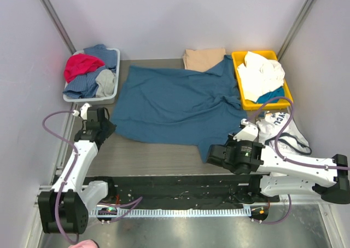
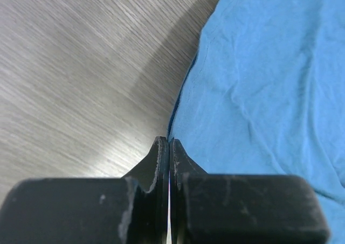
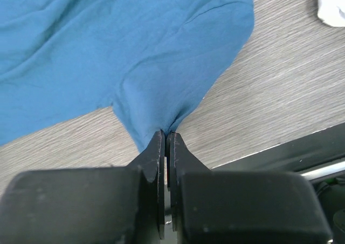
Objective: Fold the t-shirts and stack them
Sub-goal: Flatten the tshirt out
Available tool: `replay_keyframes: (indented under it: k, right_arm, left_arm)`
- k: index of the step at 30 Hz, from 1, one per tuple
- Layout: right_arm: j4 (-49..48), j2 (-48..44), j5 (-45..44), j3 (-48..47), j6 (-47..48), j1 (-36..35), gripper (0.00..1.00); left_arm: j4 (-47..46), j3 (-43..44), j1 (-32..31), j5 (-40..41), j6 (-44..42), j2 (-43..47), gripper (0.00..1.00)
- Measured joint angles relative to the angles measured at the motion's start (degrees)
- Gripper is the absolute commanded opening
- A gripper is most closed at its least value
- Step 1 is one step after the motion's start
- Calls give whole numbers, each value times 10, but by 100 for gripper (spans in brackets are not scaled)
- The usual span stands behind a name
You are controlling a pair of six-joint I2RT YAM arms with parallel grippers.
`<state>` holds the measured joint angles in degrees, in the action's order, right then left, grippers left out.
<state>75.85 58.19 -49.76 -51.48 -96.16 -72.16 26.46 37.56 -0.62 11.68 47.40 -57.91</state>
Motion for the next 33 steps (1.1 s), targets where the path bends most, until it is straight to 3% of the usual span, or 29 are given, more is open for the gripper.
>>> replay_keyframes:
  k: [17, 33]
  right_arm:
    - [10, -68, 46, -25, 15, 0, 1]
    - [11, -45, 65, -102, 59, -9, 1]
  left_arm:
    - [138, -20, 0, 10, -2, 177, 0]
    - [202, 32, 0, 45, 1, 209, 0]
